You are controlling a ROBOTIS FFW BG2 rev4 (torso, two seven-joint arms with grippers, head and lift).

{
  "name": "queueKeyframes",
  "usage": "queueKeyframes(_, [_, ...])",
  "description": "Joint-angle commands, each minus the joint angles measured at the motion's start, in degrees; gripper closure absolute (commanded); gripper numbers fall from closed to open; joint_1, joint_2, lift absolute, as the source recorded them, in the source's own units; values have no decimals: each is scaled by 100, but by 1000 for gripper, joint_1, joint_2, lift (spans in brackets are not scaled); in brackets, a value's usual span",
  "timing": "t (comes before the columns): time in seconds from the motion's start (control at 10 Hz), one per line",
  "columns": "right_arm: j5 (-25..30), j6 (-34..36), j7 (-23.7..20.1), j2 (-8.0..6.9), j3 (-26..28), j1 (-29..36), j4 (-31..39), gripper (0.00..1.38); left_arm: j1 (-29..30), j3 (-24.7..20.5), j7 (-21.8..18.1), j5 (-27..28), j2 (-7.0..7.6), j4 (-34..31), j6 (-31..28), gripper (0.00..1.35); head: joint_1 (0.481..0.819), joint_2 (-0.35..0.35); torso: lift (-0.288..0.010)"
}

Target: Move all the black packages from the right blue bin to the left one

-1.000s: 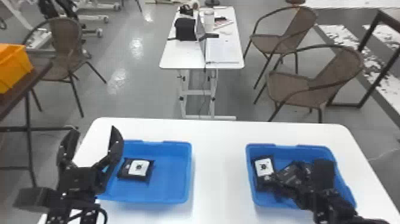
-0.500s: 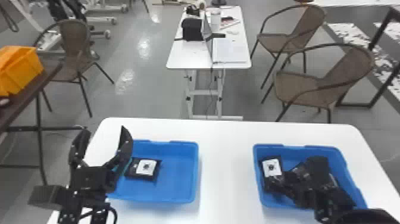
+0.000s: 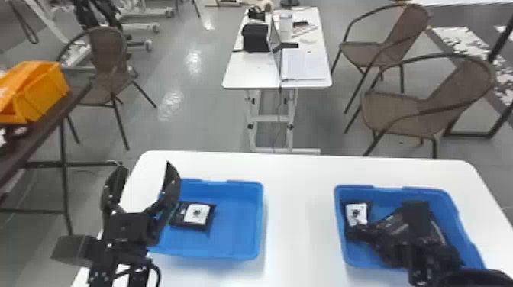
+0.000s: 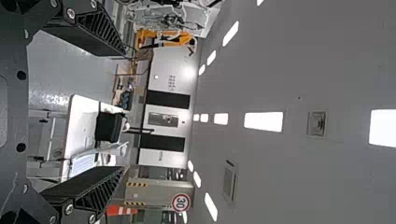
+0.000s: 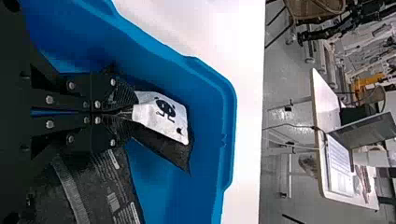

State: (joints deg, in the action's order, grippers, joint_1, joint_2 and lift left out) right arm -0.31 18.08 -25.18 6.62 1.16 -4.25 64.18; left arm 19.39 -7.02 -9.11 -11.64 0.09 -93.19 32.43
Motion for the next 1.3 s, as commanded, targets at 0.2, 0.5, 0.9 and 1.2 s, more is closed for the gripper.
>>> queueKeyframes(0.2, [-101, 46, 540, 6, 253, 1093, 1764, 1277, -23, 52, 5, -66, -24, 2, -44, 162, 695, 72, 0])
queueKeyframes(0.5, [-541, 231, 505, 85, 411, 1533, 3126, 1277, -40, 245, 5, -304, -24, -6, -290, 162, 695, 37, 0])
queueKeyframes(0.9, [-321, 978, -1332, 138, -152, 206, 3469, 1277, -198, 474, -188, -778, 9, -419, -1600, 159, 695, 84, 0])
queueKeyframes(1.2, [-813, 978, -1965, 173, -995, -638, 2766, 1277, -488, 438, -891, -1429, 26, -692, -2742, 162, 695, 128, 0])
